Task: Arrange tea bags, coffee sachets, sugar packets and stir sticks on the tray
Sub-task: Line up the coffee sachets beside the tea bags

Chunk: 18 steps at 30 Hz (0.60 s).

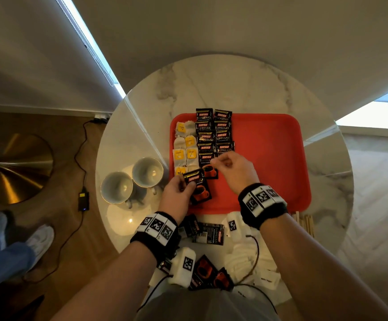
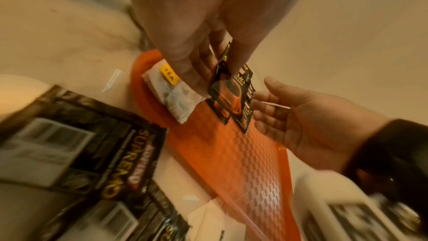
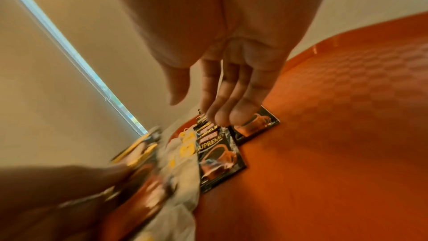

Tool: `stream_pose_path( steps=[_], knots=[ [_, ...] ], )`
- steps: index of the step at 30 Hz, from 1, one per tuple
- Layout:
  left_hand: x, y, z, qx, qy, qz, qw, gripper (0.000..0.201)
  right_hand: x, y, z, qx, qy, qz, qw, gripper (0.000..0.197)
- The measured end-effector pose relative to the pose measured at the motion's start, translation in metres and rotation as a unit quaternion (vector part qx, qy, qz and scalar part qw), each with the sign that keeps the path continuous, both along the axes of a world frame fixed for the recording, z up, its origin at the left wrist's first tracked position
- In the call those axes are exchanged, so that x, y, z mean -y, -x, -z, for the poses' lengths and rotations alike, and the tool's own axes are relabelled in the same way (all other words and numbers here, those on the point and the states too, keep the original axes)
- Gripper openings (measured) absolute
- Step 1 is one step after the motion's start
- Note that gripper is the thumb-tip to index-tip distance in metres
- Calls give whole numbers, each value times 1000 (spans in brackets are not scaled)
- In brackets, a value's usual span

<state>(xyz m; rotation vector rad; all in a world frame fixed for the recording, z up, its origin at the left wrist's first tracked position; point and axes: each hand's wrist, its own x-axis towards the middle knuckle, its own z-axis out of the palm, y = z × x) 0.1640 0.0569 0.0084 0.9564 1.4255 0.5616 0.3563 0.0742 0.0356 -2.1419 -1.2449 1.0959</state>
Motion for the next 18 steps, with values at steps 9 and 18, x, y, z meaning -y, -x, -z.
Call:
stream_pose_path(
  steps=[9,18],
  knots=[
    [-35,-51,-2,-67,-92,99,989,27,31,-27,27,-69,32,68,995,16],
    [-60,-57,18,-347,-287,354,820,71,4,-33,34,104,68,53,991,43]
  ],
)
